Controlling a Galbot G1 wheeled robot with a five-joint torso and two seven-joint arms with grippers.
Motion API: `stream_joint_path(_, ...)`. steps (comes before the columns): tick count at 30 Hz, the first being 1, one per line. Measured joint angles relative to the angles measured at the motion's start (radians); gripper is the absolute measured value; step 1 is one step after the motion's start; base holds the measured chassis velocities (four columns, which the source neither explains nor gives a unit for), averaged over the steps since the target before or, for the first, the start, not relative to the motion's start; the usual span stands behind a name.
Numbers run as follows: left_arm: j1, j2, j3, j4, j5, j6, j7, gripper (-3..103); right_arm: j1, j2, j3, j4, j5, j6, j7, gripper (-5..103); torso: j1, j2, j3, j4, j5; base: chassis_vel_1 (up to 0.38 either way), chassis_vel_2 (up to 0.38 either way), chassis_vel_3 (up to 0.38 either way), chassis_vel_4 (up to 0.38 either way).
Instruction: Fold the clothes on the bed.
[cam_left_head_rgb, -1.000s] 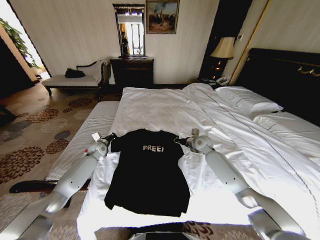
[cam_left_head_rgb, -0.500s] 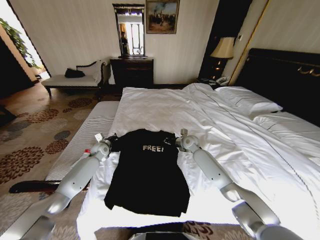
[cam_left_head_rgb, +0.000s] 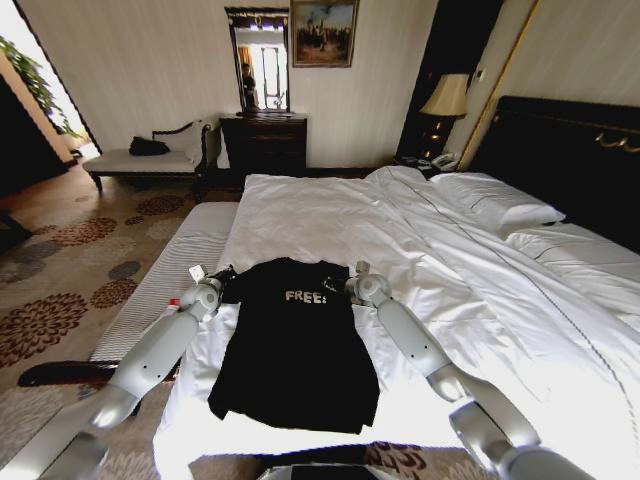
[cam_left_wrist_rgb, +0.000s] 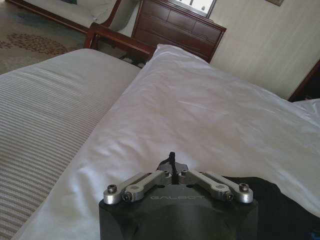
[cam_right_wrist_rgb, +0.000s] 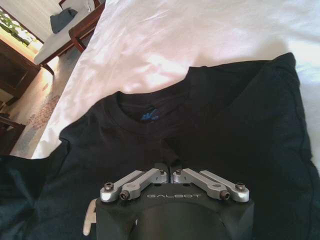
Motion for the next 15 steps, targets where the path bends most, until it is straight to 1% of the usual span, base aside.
stream_joint_path(1, 0.000, 0.000, 0.000, 0.000, 0.000, 0.000, 0.000, 1, 0.000, 0.000, 0.000, 0.000, 0.000, 0.000, 0.000, -2, 0.000, 0.000, 0.000, 0.0000, 0.0000, 0.000, 0.000, 0.000, 0.000)
stream_joint_path(3, -0.002, -0.002, 0.000, 0.002, 0.000, 0.000, 0.000, 1, -0.005, -0.005, -0.002, 0.002, -0.005, 0.006, -0.006, 8, 0.000, 0.000, 0.000, -0.0001, 0.0000, 0.000, 0.000, 0.000, 0.000)
stream_joint_path(4, -0.003, -0.004, 0.000, 0.003, 0.000, 0.000, 0.000, 1, -0.011, -0.008, -0.001, 0.010, -0.011, 0.014, -0.021, 14, 0.000, 0.000, 0.000, 0.0001, 0.0002, 0.000, 0.000, 0.000, 0.000)
stream_joint_path(5, -0.003, -0.005, 0.001, 0.003, 0.000, 0.000, 0.000, 1, -0.017, -0.012, -0.002, 0.021, -0.016, 0.022, -0.035, 14, 0.000, 0.000, 0.000, 0.0001, 0.0001, 0.000, 0.000, 0.000, 0.000)
stream_joint_path(6, -0.003, -0.006, 0.001, 0.002, 0.000, 0.001, -0.001, 1, -0.022, -0.016, -0.002, 0.034, -0.020, 0.029, -0.045, 19, 0.000, 0.000, 0.000, 0.0002, 0.0001, 0.000, 0.000, 0.000, 0.000)
stream_joint_path(7, -0.003, -0.006, 0.001, 0.002, 0.000, 0.001, -0.001, 1, -0.022, -0.016, -0.002, 0.034, -0.020, 0.029, -0.045, 19, 0.000, 0.000, 0.000, 0.0002, 0.0001, 0.000, 0.000, 0.000, 0.000)
stream_joint_path(9, -0.003, -0.007, 0.003, -0.005, 0.000, 0.001, -0.004, 1, -0.038, -0.035, -0.006, 0.083, -0.029, 0.039, -0.069, 30, 0.000, 0.000, 0.000, 0.0003, 0.0000, 0.000, 0.000, 0.000, 0.000)
stream_joint_path(11, -0.003, -0.007, 0.005, -0.014, -0.001, 0.001, -0.007, 1, -0.046, -0.049, -0.007, 0.113, -0.030, 0.040, -0.076, 40, 0.000, 0.000, 0.000, 0.0003, 0.0001, 0.000, 0.000, 0.000, 0.000)
stream_joint_path(13, -0.003, -0.006, 0.006, -0.021, -0.002, 0.001, -0.008, 1, -0.052, -0.059, -0.007, 0.132, -0.030, 0.041, -0.078, 40, 0.000, 0.000, 0.000, 0.0003, 0.0001, 0.000, 0.000, 0.000, 0.000)
stream_joint_path(15, -0.005, -0.004, 0.011, -0.031, -0.004, 0.002, -0.012, 1, -0.063, -0.082, 0.003, 0.161, -0.028, 0.044, -0.081, 51, 0.000, 0.000, 0.000, 0.0003, 0.0001, 0.000, 0.000, 0.000, 0.000)
